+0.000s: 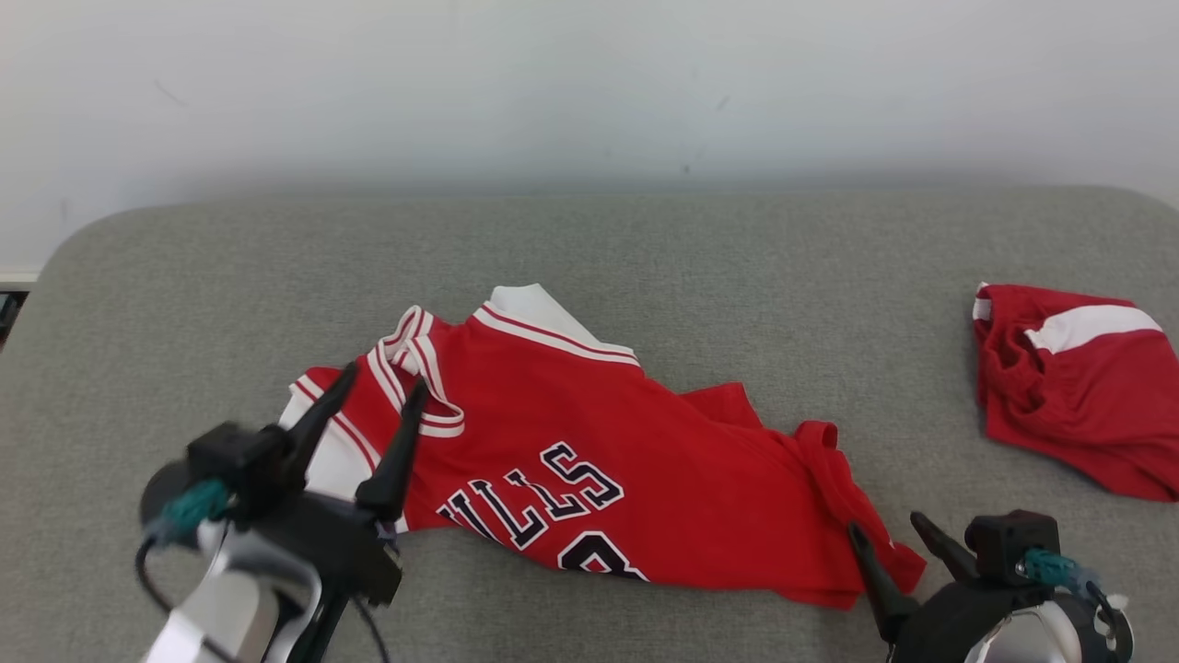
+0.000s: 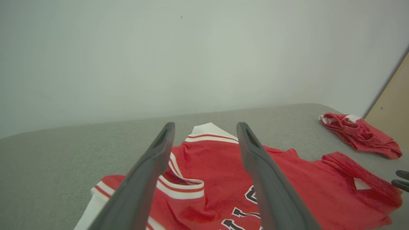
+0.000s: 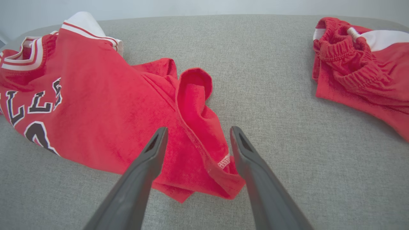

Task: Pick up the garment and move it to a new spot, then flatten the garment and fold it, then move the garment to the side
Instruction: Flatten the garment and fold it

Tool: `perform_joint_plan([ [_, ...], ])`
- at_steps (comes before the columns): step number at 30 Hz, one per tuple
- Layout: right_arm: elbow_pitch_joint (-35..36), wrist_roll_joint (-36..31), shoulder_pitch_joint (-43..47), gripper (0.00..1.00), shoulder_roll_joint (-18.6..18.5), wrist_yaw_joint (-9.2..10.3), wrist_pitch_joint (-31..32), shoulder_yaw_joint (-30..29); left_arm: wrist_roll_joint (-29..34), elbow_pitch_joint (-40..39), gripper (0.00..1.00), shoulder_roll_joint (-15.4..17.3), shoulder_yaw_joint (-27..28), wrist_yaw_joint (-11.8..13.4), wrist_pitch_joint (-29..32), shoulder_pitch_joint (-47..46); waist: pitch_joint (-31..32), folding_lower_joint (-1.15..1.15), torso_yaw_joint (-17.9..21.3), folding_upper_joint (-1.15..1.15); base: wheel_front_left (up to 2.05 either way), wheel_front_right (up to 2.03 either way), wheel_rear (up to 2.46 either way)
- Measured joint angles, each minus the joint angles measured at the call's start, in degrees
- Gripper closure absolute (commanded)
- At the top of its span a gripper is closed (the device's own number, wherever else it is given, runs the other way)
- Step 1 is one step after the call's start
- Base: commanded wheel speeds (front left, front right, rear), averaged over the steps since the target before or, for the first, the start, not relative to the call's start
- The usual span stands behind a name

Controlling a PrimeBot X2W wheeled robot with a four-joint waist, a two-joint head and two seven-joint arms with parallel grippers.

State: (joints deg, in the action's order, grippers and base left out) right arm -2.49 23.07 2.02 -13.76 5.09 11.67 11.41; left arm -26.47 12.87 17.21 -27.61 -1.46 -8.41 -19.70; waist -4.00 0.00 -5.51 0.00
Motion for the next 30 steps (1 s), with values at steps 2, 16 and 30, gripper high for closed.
perform_joint_plan([
  [2, 0.7, -0.1, -0.7, 0.0, 0.0, -0.05, 0.0, 0.3, -0.9, 3.3, 0.0, -1.3, -0.8, -2.4, 1.2, -3.2, -0.3, 0.0, 0.6, 0.0, 0.0, 0.0, 0.0],
  [16, 12.7, 1.1, -4.2, 0.0, 1.8, -0.07, -5.7, -4.2, -4.7, 23.8, 0.0, -0.3, -1.4, -5.6, 8.9, -13.2, -2.6, 0.0, 7.4, 0.0, 0.0, 0.0, 0.0],
  [30, 14.3, 1.0, -3.6, 0.0, 2.1, 0.04, -6.6, -4.1, -3.8, 40.5, 0.0, 0.6, -5.9, -5.7, 19.9, -20.6, -6.4, 0.0, 14.2, 0.01, 0.0, 0.0, 0.0],
])
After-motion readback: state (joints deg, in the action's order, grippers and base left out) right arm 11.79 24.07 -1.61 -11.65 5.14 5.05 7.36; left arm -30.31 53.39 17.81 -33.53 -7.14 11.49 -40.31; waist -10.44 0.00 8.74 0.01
